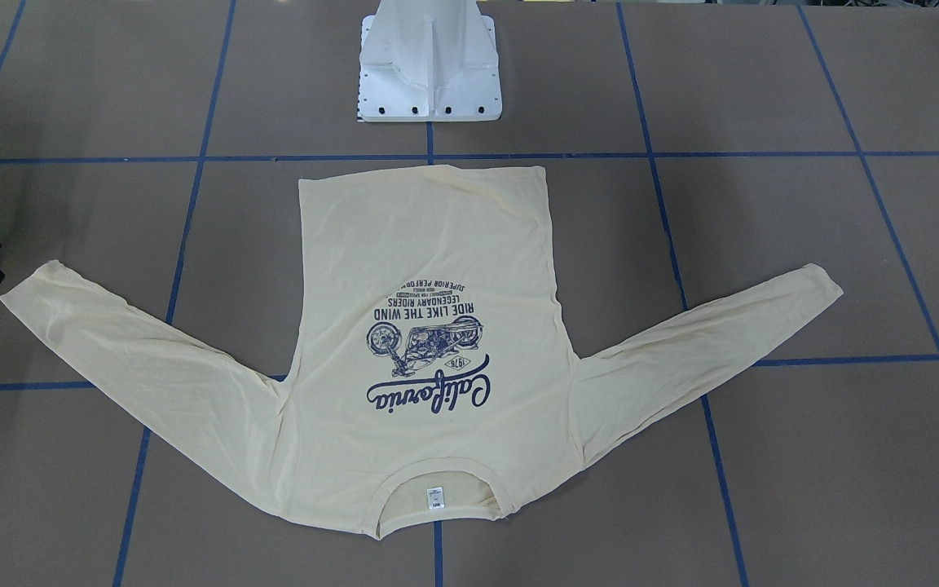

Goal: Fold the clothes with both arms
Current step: 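Move the right gripper toward the cuff of the sleeve nearest it, then grasp the sleeve cuff nearest the right gripper, then lift the sleeve and fold it across the shirt toward the collar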

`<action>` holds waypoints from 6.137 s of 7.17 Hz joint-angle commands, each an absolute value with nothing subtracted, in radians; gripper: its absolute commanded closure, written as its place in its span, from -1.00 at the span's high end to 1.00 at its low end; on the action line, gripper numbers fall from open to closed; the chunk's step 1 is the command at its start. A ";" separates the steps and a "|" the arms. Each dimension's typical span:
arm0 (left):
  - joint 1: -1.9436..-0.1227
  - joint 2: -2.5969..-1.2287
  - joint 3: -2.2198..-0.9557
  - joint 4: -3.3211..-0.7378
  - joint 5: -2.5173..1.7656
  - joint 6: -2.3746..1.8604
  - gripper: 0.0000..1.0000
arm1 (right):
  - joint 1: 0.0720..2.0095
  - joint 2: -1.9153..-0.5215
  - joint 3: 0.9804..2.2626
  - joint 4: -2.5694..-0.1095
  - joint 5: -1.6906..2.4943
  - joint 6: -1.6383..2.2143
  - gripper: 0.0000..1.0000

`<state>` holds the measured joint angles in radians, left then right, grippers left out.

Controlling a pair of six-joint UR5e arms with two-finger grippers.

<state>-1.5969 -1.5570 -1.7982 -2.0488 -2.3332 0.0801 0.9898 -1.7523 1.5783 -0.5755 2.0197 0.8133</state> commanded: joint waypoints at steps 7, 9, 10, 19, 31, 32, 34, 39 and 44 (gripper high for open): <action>-1.597 -1.545 -1.792 -2.063 -2.332 0.084 1.00 | 0.931 -1.740 1.531 -0.571 1.976 0.807 -0.21; -1.597 -1.545 -1.792 -2.063 -2.332 0.084 1.00 | 0.931 -1.741 1.525 -0.571 1.970 0.801 -0.49; -1.597 -1.545 -1.792 -2.062 -2.332 0.084 1.00 | 0.931 -1.743 1.522 -0.571 1.970 0.799 -0.49; -1.597 -1.543 -1.787 -2.062 -2.332 0.084 1.00 | 1.106 -1.495 1.852 -1.054 2.042 0.824 -1.00; -1.597 -1.542 -1.723 -2.062 -2.332 0.086 1.00 | 0.629 -0.126 0.937 -1.552 1.398 1.512 -1.00; -1.597 -1.542 -1.715 -2.062 -2.332 0.086 1.00 | 0.615 -0.041 0.825 -1.498 1.391 1.560 -0.68; -1.597 -1.542 -1.715 -2.063 -2.332 0.086 1.00 | 0.598 0.041 0.744 -1.425 1.391 1.617 0.67; -1.591 -1.545 -1.723 -2.254 -2.333 0.074 1.00 | 0.673 -0.082 0.992 -1.654 1.564 1.440 0.98; -1.407 -1.499 -1.724 -2.324 -2.289 0.046 1.00 | 0.852 -0.681 1.761 -1.848 1.819 1.053 0.99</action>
